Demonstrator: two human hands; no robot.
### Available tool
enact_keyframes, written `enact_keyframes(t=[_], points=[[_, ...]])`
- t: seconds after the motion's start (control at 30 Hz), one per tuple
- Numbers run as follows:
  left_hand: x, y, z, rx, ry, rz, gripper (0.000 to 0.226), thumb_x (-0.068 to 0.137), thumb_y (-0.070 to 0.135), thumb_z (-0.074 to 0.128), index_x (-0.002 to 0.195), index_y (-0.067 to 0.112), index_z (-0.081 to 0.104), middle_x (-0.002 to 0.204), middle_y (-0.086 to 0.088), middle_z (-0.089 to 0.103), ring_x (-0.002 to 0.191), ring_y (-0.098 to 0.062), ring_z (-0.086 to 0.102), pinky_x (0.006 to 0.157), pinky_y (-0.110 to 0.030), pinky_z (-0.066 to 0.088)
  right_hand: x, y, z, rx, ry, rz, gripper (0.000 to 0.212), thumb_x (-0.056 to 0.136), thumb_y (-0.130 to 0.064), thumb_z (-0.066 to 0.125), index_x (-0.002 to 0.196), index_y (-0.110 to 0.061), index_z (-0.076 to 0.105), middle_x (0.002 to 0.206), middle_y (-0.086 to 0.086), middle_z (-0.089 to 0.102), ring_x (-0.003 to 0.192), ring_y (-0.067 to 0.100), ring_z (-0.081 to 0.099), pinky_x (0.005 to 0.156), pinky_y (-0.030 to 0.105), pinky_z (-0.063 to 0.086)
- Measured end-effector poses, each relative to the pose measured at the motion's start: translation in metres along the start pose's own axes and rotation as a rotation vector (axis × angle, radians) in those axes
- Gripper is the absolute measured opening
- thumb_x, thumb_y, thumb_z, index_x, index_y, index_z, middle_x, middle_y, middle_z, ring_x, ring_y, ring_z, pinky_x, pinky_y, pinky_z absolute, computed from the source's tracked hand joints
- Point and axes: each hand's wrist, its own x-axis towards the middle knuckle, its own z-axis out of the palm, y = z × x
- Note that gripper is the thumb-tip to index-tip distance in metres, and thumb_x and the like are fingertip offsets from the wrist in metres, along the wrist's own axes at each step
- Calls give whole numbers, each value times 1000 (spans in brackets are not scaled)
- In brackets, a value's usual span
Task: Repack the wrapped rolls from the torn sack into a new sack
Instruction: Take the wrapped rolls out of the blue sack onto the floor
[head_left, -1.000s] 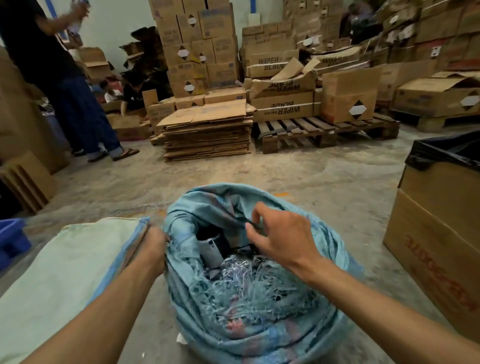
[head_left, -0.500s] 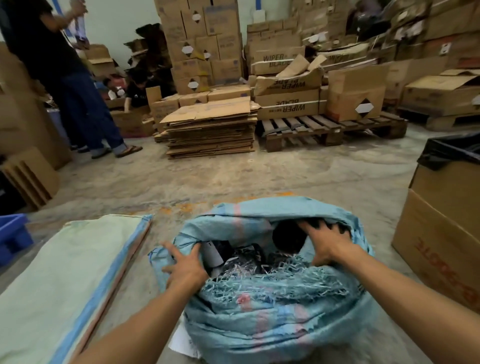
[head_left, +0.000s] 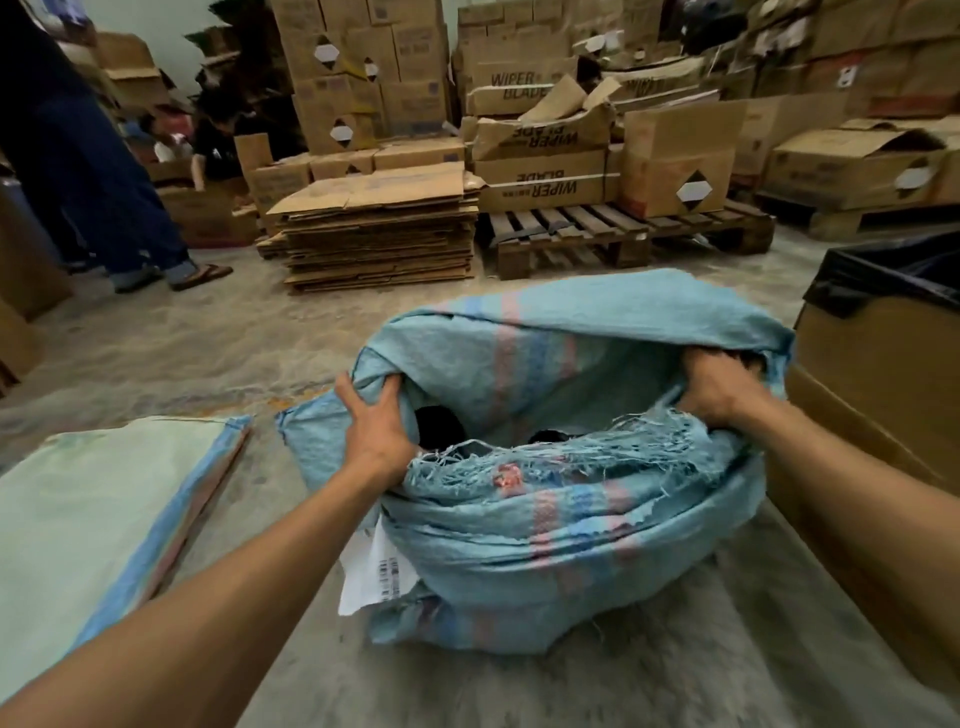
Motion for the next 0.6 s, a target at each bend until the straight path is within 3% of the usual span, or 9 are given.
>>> enact_keyframes(t=[0.1,0.17,0.2,0.27,0.33,0.43,0.5,0.57,0.6], points=[[-7,-4,-2,17,-8,57,99,73,19,83,151,33,23,156,-16,-23,131,-50,40,106,-45,39,-1,-7,14,22,140,5,87,64,-26,73,141,-9,36,141,23,42,132,47,37,107,62,32],[-9,-8,-3,67,-65,83,98,75,19,81,151,37,21,156,-17,-23,131,-52,39,105,-48,41,-5,-5,20,77,139,-1,85,62,-27,71,139,-10,40,139,23,45,130,46,40,105,60,36],[-9,-12,-2,95,-121,71,97,77,20,79,151,38,20,156,-16,-25,133,-53,35,107,-50,40,-9,-4,22,139,67,-26,86,62,-28,71,140,-10,41,141,21,46,132,43,41,106,55,39],[-9,-19,5,171,-252,-24,92,81,26,76,151,44,18,154,-13,-35,142,-54,17,113,-56,30,-22,-6,24,185,-259,-171,84,71,-24,75,147,-14,39,148,11,43,136,31,41,111,43,38],[-15,-25,16,308,-319,-103,80,84,33,73,147,49,26,152,-10,-42,144,-51,-13,112,-71,13,-41,-16,25,12,-555,-308,76,82,-19,70,150,-22,37,150,3,43,135,21,43,111,36,37],[-32,-30,30,500,-171,68,54,82,58,66,132,47,50,153,-8,-41,136,-44,-39,106,-75,-5,-62,-33,15,-199,-563,-396,72,84,-14,61,150,-29,37,150,3,44,132,22,47,107,36,41],[-41,-29,34,464,38,360,41,88,59,58,125,42,60,159,-6,-29,143,-38,-32,114,-64,-3,-72,-47,3,-131,-469,-471,69,85,-16,62,148,-32,39,150,-1,44,132,17,46,108,32,40],[-42,-24,38,351,62,582,37,92,56,52,121,36,65,163,-7,9,150,-31,9,119,-47,18,-85,-68,-2,71,-337,-601,61,89,-21,61,146,-30,43,148,-6,46,134,11,43,112,28,34],[-41,-23,39,304,-34,630,38,92,56,50,119,34,65,154,-6,35,139,-27,36,112,-39,35,-92,-79,0,135,-289,-652,56,91,-25,58,145,-30,44,148,-7,47,134,9,43,115,31,31]])
